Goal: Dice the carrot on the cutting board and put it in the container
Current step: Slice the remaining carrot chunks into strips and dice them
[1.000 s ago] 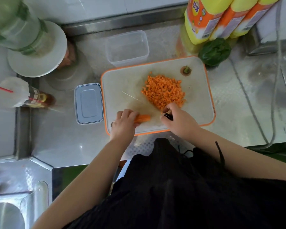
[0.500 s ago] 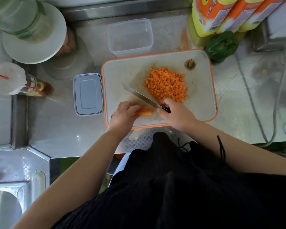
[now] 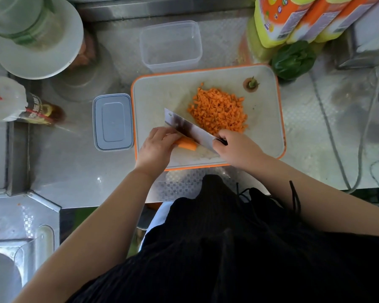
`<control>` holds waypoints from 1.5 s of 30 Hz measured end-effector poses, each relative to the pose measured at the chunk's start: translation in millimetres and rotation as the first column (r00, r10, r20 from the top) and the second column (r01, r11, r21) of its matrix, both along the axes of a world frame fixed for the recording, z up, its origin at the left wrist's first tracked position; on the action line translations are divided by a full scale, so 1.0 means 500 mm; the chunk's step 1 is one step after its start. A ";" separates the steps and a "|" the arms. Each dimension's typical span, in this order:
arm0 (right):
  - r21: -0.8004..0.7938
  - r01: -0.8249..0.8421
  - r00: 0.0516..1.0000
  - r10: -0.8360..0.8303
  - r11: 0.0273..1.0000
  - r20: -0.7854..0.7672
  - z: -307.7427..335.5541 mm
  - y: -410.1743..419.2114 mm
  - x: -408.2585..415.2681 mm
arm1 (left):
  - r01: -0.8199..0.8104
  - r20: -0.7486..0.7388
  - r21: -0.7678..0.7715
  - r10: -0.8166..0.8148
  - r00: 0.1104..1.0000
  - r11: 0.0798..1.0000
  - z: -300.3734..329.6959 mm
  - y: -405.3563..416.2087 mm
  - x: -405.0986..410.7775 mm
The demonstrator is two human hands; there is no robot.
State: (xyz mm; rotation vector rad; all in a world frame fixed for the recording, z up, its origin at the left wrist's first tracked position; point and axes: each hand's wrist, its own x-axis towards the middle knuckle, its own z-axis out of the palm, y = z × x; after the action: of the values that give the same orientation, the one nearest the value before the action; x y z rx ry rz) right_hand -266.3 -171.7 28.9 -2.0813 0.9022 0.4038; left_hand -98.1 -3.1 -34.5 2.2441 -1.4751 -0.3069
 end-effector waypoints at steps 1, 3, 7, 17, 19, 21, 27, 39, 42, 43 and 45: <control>-0.017 -0.011 1.000 0.011 1.000 0.009 0.001 0.000 0.000 | 0.002 -0.004 0.003 -0.002 1.000 1.000 0.002 -0.001 0.000; -0.032 -0.015 0.999 0.016 0.999 0.030 0.002 0.001 0.000 | 0.028 -0.005 -0.007 -0.028 1.000 1.000 0.005 -0.003 -0.001; -0.039 -0.023 0.999 0.024 0.999 0.029 -0.001 0.003 0.007 | 0.080 0.001 -0.019 -0.080 0.997 0.997 -0.003 -0.004 0.007; -0.038 -0.051 0.997 0.048 0.998 -0.063 -0.001 0.026 0.001 | 0.023 0.248 -0.245 0.040 0.968 0.969 -0.027 0.016 -0.011; -0.045 -0.069 0.994 0.065 0.997 -0.084 -0.001 0.031 0.001 | 0.053 0.244 -0.253 0.011 0.970 0.966 -0.039 0.023 -0.019; -0.061 -0.073 0.992 0.067 0.995 -0.102 -0.001 0.034 0.001 | 0.055 0.234 -0.240 0.002 0.972 0.969 -0.049 0.029 -0.028; -0.110 -0.057 0.996 0.049 0.992 -0.076 0.002 0.041 0.000 | 0.055 0.244 -0.241 0.006 0.970 0.969 -0.054 0.017 -0.027; -0.127 -0.113 0.991 0.102 0.985 -0.092 -0.004 0.041 0.003 | 0.054 0.152 -0.336 -0.003 0.988 0.940 -0.056 -0.016 -0.010; -0.139 -0.144 0.985 0.128 0.980 -0.116 -0.008 0.050 0.006 | 0.007 0.123 -0.349 0.038 0.992 0.937 -0.063 -0.020 -0.026; -0.142 -0.146 0.984 0.128 0.979 -0.127 -0.009 0.052 0.008 | -0.011 0.120 -0.353 0.057 0.991 0.936 -0.065 -0.021 -0.030; -0.153 -0.151 0.979 0.126 0.977 -0.160 -0.012 0.051 0.014 | -0.034 0.113 -0.365 0.080 0.990 0.930 -0.068 -0.023 -0.034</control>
State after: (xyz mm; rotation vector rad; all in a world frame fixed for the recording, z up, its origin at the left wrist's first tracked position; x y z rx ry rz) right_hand -259.2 -146.4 23.0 -2.2987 0.9052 0.5832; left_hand -115.0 -14.3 -68.6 2.0293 -1.3922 0.1230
